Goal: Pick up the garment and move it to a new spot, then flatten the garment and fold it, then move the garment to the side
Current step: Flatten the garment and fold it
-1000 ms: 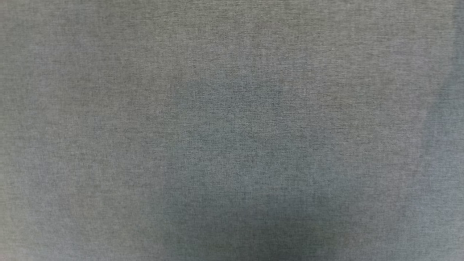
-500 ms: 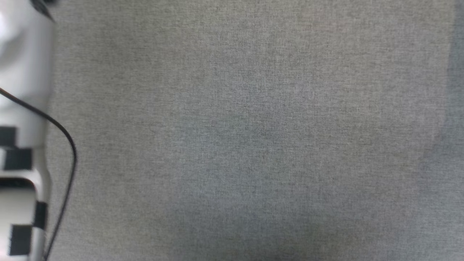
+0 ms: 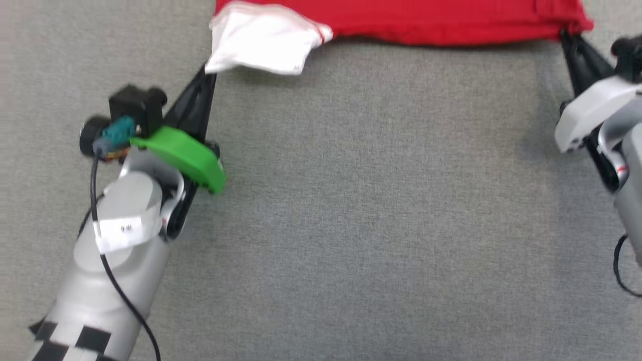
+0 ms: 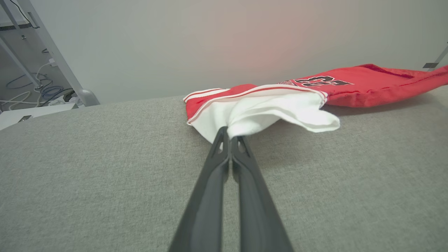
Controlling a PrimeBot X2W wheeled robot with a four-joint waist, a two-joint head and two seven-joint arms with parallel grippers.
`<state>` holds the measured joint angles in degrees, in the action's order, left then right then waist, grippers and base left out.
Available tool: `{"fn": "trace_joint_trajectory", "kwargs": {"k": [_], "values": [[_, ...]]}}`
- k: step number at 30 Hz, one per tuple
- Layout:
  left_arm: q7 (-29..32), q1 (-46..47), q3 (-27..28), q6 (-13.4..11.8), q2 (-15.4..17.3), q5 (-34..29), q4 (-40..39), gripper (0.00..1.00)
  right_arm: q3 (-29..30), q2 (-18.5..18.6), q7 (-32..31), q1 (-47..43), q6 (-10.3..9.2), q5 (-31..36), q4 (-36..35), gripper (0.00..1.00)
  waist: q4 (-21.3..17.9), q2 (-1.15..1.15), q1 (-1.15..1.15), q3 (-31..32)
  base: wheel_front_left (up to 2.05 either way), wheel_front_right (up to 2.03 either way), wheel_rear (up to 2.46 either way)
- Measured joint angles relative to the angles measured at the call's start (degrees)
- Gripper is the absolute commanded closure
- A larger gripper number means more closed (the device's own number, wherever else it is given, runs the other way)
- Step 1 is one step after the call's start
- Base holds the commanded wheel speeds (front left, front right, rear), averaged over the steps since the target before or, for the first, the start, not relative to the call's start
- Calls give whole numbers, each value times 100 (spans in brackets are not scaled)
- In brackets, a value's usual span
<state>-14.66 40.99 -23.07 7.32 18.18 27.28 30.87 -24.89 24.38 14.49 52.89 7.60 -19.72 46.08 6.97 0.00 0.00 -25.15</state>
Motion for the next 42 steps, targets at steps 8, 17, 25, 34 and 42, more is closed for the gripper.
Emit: {"fn": "trace_joint_trajectory", "kwargs": {"k": [8,17,25,34,42], "values": [[212,-1213,-490,0,432,399,-181,100,-332,119,1,-1034,0,-896,-53,100,169,0,0,819,0,0,0],[617,-2171,-624,-26,735,621,-746,100,-439,204,23,-1906,0,-1613,-583,100,290,0,0,1365,0,0,0],[1243,-2906,-894,-25,1017,880,-1590,100,-231,285,24,-2836,0,-1844,-783,100,354,0,0,1850,0,0,0],[1686,-3841,-999,-63,1462,1220,-2633,100,-14,235,13,-3933,0,-2161,-1168,100,291,0,0,2339,0,0,0],[2138,-4699,-1140,-160,1869,1563,-3444,100,336,153,-89,-5097,0,-2302,-1875,100,204,0,0,2636,0,0,0]]}}
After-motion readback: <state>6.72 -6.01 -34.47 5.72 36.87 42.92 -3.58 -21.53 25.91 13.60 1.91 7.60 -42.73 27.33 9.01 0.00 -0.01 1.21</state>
